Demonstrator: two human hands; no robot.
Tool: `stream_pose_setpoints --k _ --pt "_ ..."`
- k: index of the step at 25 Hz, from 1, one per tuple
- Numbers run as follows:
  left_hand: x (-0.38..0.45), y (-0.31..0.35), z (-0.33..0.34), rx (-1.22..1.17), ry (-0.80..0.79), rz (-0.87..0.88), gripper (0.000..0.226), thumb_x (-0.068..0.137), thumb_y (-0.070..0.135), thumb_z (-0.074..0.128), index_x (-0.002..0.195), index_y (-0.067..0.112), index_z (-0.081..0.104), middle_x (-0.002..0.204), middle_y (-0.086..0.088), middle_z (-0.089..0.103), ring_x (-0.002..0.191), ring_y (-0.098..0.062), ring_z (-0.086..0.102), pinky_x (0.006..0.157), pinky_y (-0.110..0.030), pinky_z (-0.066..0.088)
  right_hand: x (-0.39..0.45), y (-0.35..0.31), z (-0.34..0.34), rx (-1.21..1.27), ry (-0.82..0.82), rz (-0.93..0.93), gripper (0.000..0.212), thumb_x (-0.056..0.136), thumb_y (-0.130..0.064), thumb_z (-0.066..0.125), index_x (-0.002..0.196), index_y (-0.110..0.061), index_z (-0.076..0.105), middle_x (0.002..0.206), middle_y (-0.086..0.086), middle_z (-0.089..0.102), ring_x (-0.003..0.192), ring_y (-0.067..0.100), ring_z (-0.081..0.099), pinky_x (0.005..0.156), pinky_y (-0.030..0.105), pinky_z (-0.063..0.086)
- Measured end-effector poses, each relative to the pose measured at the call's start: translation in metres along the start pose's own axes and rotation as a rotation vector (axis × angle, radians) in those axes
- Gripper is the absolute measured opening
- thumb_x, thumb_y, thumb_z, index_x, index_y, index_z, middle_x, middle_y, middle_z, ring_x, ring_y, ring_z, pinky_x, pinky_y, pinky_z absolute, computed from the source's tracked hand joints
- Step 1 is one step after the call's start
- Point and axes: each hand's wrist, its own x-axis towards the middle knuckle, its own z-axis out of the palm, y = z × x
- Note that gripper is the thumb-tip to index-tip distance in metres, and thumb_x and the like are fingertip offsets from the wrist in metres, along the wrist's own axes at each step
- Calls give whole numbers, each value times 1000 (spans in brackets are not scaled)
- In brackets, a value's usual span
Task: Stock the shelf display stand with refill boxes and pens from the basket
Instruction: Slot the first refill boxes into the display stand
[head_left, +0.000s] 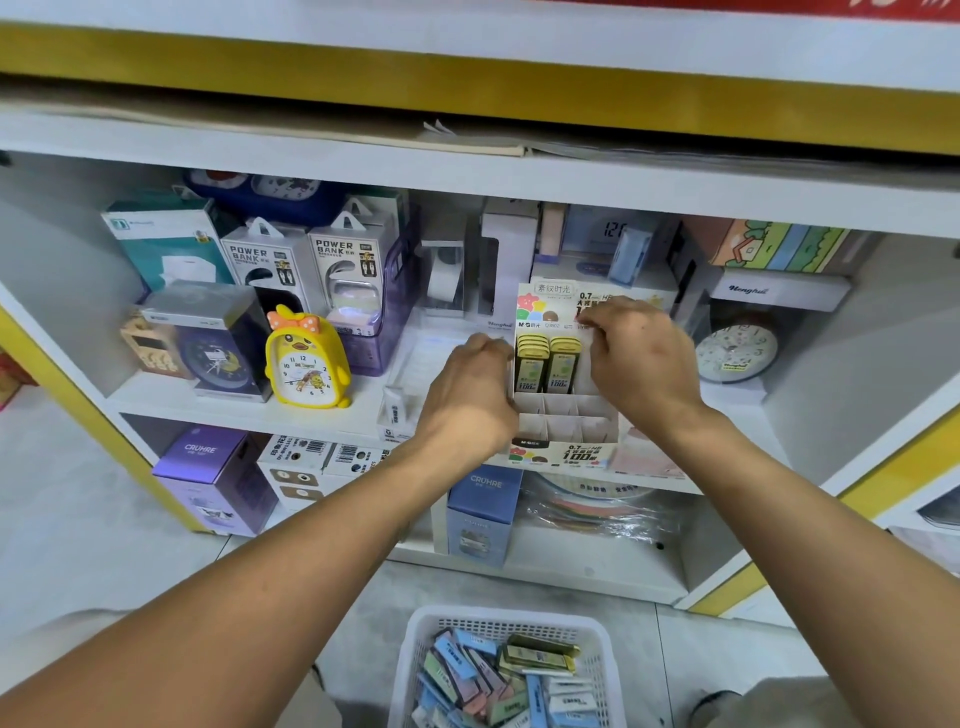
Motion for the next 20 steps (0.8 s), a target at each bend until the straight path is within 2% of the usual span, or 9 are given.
stream_pose_setpoints --k 3,6,9,14,20 --pt "0 4 -3 103 13 206 79 78 1 62 149 19 34 156 10 26 139 -16 24 109 -28 34 -8 0 1 -54 -79 -66 25 90 -4 56 106 -11 73 107 6 71 100 31 62 71 40 56" --pt "-1 5 -2 195 -105 214 88 80 2 59 155 21 17 163 13 8 142 -16 14 112 -37 34 -13 0 7 -47 -153 -100 28 89 -3 60 115 -8 69 112 6 67 103 32 60 72 42 55" --pt "-2 6 0 207 -166 187 90 81 1 57 157 23 13 163 14 7 143 -16 14 112 -38 33 -11 2 10 15 -166 -80 27 89 -10 68 115 -7 67 111 7 60 103 32 58 75 42 53" --pt "-1 5 -2 194 -174 179 90 79 2 55 157 24 14 164 14 9 143 -15 15 113 -39 32 -7 1 10 107 -166 -24 13 87 -12 72 96 -14 63 92 2 65 86 28 60 69 38 50" --pt "-1 5 -4 128 -208 150 92 80 -1 55 157 26 13 163 17 7 144 -14 13 116 -37 29 14 0 -21 248 -71 39 13 86 -11 75 97 -15 69 81 -3 66 78 17 61 73 34 52"
